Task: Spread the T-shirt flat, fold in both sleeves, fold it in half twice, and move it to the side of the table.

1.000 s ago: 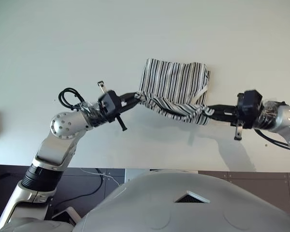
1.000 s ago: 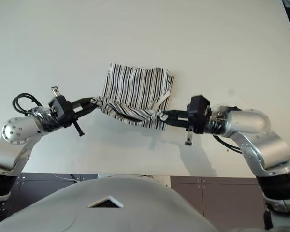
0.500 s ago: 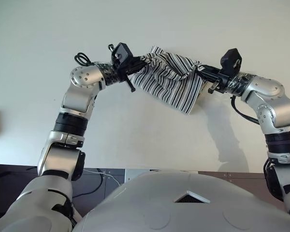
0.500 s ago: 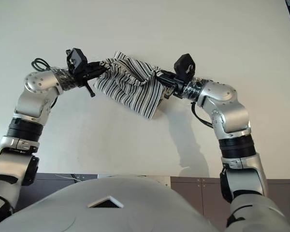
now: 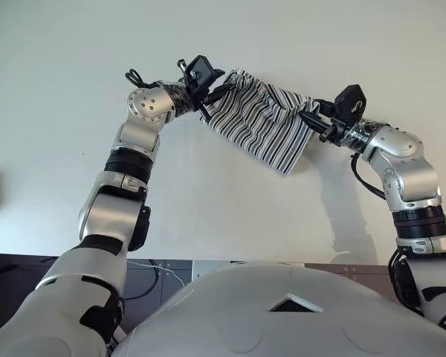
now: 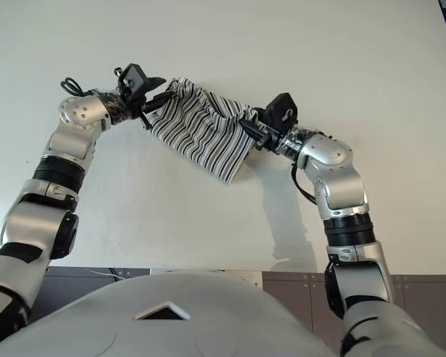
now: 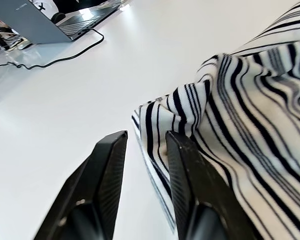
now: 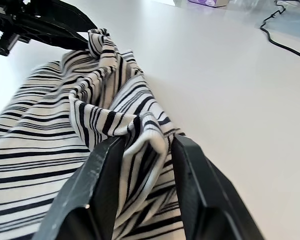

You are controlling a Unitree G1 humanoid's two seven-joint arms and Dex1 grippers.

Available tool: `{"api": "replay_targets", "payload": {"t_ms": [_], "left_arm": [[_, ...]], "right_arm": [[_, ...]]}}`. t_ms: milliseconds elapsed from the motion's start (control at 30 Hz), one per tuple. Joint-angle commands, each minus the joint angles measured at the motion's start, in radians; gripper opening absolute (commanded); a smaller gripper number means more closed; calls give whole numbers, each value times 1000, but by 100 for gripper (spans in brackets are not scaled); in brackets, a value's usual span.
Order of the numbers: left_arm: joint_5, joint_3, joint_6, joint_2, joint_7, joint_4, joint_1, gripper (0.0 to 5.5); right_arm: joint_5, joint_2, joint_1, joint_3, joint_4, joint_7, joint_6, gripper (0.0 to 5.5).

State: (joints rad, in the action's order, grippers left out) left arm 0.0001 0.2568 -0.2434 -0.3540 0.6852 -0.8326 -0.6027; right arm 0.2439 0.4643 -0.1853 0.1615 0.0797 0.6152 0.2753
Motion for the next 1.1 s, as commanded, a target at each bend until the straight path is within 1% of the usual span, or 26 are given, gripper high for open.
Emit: {"api": "replay_targets", "payload": {"t_ms": [33,100,167,233,267,300,333,400,467,533,600,667,733,833,900,967,1033,1100], "left_arm": [[82,-12,-58,-9,-99,-136,-83,141],[127,-6,-73,-8,-157,-209,-98,141],[143,-21,-81,-6,-207,-259,-108,141],[119,-73,-73,-15,-264,-269,-111,141],[78,-126,-64,-23,-295,-250,-103,141],[37,-177,-54,-25,-321,-225,-91,141],[-17,-239,-37,-18,-354,-175,-68,141],[-100,-332,1,14,-424,-63,-18,141],[-160,-393,55,64,-498,54,28,141],[-188,-412,109,117,-553,164,79,141],[-190,-401,150,156,-569,227,109,141],[-174,-388,177,178,-577,258,131,141],[-172,-391,195,190,-581,276,146,141],[-170,-393,208,195,-584,282,150,141],[-165,-391,210,197,-585,279,146,141],[-157,-386,210,200,-588,280,145,141],[-150,-380,209,206,-587,275,141,141],[-143,-373,210,210,-584,274,142,141]], "right_arm": [[-129,-19,-54,-18,122,-135,-57,220],[-199,-37,-72,-5,187,-203,-71,259],[-215,-68,-79,-20,195,-244,-94,277],[-144,-120,-80,-62,75,-243,-117,277],[-92,-145,-78,-57,-22,-206,-111,277],[-53,-159,-72,-36,-99,-161,-97,277],[-34,-161,-61,18,-162,-102,-80,277],[-64,-157,-36,129,-197,-33,-45,277],[-151,-170,-36,204,-124,-58,-31,277],[-207,-216,-74,220,17,-116,-20,277],[-205,-259,-109,193,122,-148,-12,277],[-167,-289,-138,140,182,-148,-19,277],[-107,-303,-162,79,204,-122,4,277],[-81,-314,-212,22,314,-124,66,277],[-127,-318,-261,23,453,-171,85,277],[-179,-317,-319,14,619,-252,64,277],[-140,-326,-386,-95,769,-381,52,277],[-78,-323,-431,-208,867,-478,30,277]]}}
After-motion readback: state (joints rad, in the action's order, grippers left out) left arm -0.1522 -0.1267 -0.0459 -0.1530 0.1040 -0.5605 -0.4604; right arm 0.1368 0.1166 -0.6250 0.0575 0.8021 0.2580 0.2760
